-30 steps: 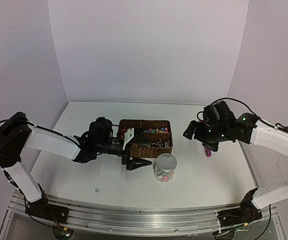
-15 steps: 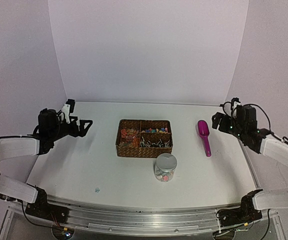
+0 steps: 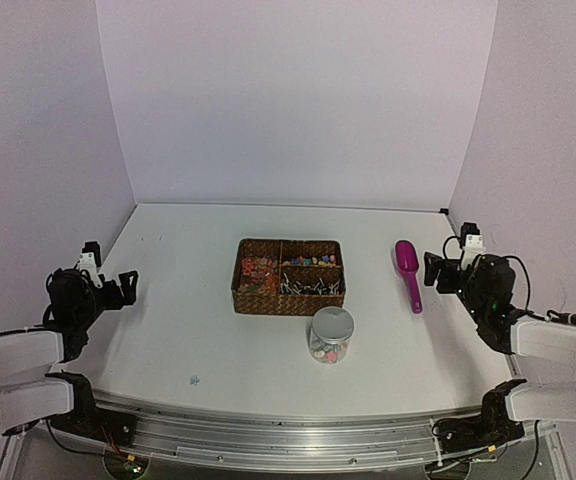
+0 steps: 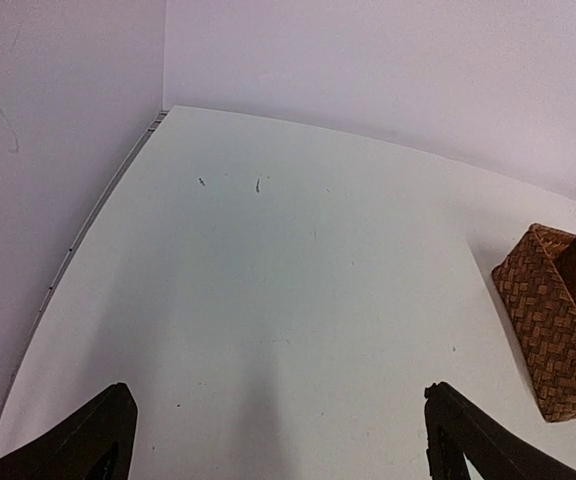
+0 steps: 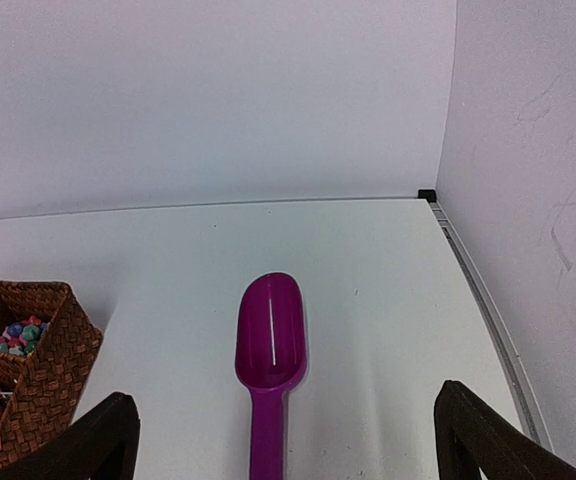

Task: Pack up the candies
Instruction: Reset both arms

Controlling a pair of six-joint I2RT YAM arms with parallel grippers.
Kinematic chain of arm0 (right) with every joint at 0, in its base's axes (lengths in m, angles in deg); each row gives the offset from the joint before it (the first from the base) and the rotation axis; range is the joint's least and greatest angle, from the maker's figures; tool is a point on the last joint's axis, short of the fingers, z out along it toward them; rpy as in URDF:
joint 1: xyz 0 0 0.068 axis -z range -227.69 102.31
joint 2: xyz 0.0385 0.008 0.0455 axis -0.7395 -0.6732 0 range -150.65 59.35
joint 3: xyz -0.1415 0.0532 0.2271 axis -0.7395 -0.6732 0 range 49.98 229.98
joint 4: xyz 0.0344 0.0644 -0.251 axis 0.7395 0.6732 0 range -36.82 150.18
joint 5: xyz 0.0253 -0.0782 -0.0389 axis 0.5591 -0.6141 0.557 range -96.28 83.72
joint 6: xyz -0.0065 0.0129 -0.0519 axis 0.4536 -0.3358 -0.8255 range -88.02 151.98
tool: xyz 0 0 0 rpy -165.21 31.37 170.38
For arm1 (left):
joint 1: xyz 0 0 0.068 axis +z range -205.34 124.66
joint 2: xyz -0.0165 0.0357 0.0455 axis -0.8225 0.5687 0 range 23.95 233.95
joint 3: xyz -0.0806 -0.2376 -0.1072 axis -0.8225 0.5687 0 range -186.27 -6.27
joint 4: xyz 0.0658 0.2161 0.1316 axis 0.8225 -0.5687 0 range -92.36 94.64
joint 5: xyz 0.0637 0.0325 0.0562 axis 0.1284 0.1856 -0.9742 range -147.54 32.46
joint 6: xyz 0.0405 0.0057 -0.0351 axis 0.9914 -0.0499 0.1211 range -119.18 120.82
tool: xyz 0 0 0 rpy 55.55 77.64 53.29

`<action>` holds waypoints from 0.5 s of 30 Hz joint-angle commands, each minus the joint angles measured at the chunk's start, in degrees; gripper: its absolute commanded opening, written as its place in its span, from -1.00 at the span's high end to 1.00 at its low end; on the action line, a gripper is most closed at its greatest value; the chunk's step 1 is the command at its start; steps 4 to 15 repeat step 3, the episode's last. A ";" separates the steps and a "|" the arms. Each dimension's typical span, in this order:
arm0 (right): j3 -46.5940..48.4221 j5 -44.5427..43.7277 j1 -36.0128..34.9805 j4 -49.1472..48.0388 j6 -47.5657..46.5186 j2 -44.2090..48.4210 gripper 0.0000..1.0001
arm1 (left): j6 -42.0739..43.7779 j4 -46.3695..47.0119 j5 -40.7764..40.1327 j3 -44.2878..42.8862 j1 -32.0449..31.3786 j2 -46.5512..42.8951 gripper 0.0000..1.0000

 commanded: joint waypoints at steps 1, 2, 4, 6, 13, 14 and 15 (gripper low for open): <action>-1.01 1.02 0.20 -8.23 -1.03 -0.66 -0.96 | -2.25 1.59 0.27 0.19 0.34 -0.36 -0.99; -1.08 1.50 0.19 -8.28 -0.71 -0.89 -0.96 | -2.80 2.66 0.15 0.68 0.34 -0.33 -0.99; -1.12 1.66 0.17 -8.40 -0.30 -1.29 -0.96 | -3.18 3.71 0.04 1.04 0.34 -0.32 -0.99; -1.12 1.66 0.17 -8.40 -0.30 -1.29 -0.96 | -3.18 3.71 0.04 1.04 0.34 -0.32 -0.99; -1.12 1.66 0.17 -8.40 -0.30 -1.29 -0.96 | -3.18 3.71 0.04 1.04 0.34 -0.32 -0.99; -1.12 1.66 0.17 -8.40 -0.30 -1.29 -0.96 | -3.18 3.71 0.04 1.04 0.34 -0.32 -0.99; -1.12 1.66 0.17 -8.40 -0.30 -1.29 -0.96 | -3.18 3.71 0.04 1.04 0.34 -0.32 -0.99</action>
